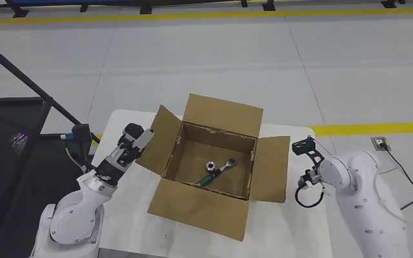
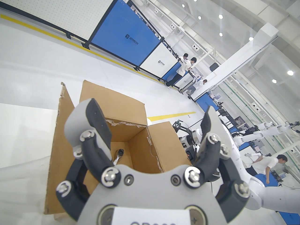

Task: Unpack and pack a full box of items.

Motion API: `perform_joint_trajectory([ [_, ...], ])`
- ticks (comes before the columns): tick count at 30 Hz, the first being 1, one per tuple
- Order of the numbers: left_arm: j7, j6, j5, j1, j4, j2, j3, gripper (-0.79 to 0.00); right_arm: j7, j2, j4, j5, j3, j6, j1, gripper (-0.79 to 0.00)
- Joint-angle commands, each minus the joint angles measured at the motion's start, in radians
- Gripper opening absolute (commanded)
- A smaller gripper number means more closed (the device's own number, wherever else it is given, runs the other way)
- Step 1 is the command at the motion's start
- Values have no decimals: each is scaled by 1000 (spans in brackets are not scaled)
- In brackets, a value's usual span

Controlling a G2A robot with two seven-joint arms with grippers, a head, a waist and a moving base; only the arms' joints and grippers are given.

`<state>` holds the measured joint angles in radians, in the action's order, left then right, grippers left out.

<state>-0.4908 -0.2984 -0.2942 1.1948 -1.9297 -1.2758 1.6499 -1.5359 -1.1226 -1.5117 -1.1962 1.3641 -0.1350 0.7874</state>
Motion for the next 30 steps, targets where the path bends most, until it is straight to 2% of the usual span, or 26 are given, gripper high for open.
perform_joint_trajectory([
  [1,0,0,0,0,0,0,0,0,2,1,10,-6,-4,10,0,-785],
  [9,0,0,0,0,0,0,0,0,74,-2,54,-21,-24,54,10,-785],
  [28,0,0,0,0,0,0,0,0,114,-16,158,-2,-101,65,-39,-782],
  [30,0,0,0,0,0,0,0,0,115,-16,162,2,-102,68,-41,-690],
])
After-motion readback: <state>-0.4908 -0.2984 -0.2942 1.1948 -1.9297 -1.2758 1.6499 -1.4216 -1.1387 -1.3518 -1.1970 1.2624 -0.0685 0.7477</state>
